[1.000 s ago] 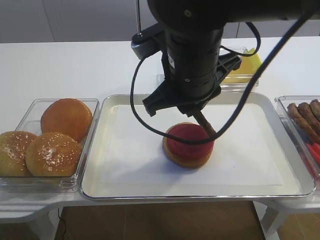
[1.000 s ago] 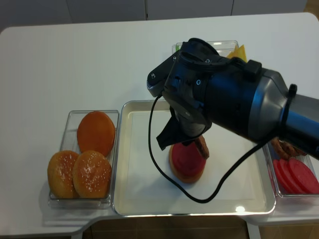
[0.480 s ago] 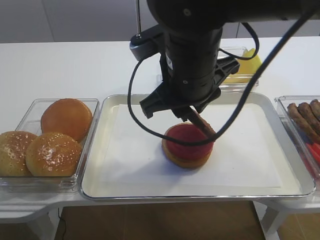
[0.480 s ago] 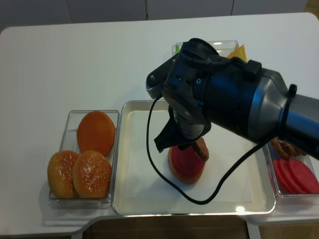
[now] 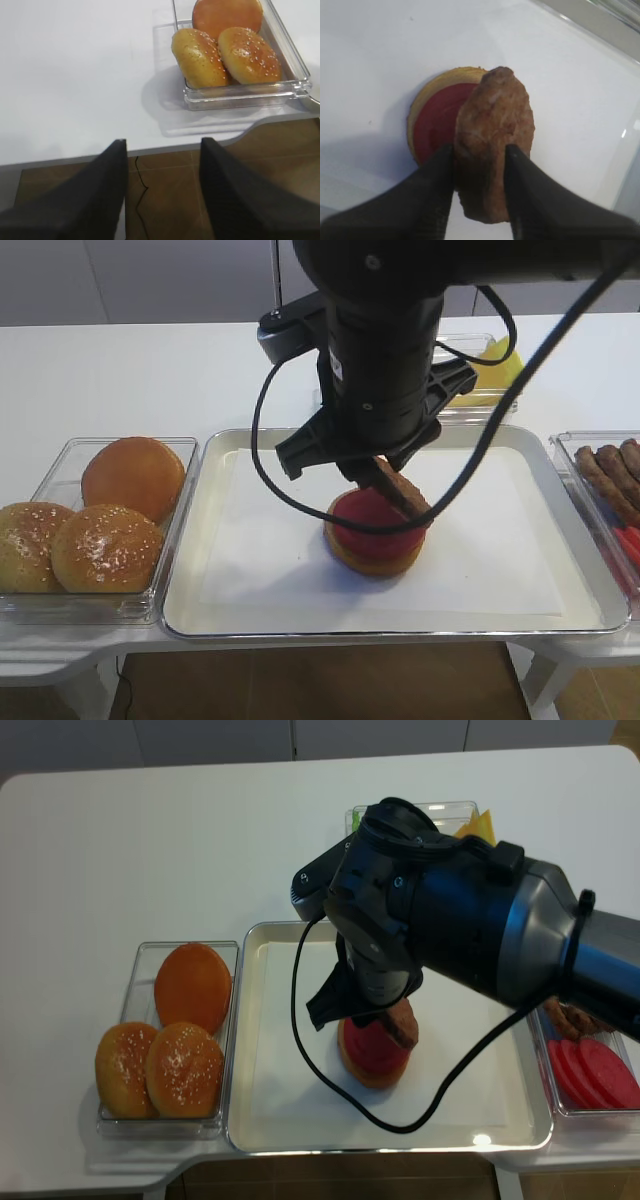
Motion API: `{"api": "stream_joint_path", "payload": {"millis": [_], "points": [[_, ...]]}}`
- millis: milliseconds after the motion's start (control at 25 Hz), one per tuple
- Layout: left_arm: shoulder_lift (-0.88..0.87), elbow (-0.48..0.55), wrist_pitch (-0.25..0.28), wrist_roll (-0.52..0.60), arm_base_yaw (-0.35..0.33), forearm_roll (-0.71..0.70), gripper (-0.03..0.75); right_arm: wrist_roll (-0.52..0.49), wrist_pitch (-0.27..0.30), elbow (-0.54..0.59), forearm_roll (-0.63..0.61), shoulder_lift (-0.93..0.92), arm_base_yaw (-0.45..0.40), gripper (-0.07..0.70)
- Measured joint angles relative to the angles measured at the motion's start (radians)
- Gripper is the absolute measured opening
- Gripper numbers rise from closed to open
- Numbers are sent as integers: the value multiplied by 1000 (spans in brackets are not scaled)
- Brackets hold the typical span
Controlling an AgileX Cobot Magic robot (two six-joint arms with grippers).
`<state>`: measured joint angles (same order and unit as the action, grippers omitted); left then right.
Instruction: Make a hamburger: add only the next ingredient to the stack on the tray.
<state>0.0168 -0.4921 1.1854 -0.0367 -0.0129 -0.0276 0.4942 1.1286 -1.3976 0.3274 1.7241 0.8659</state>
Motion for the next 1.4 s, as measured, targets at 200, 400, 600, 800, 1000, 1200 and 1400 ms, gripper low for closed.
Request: {"api": "stream_joint_path", "payload": {"millis": [200, 400, 600, 800, 1000, 1200, 1400], "points": [[0, 0, 0, 0, 0, 0, 349, 0, 0, 0, -5, 0, 0, 330], [0, 0, 0, 0, 0, 0, 349, 0, 0, 0, -8, 0, 0, 368], [0, 0, 0, 0, 0, 0, 349, 0, 0, 0, -10, 0, 0, 390], [0, 0, 0, 0, 0, 0, 349, -13, 0, -2, -16, 0, 0, 398], [0, 0, 0, 0, 0, 0, 349, -93, 21, -49, -31, 0, -10, 399], [0, 0, 0, 0, 0, 0, 349, -164, 23, -80, -82, -21, -122, 399], [0, 0, 0, 0, 0, 0, 349, -236, 34, -80, -177, -67, -309, 399]]}}
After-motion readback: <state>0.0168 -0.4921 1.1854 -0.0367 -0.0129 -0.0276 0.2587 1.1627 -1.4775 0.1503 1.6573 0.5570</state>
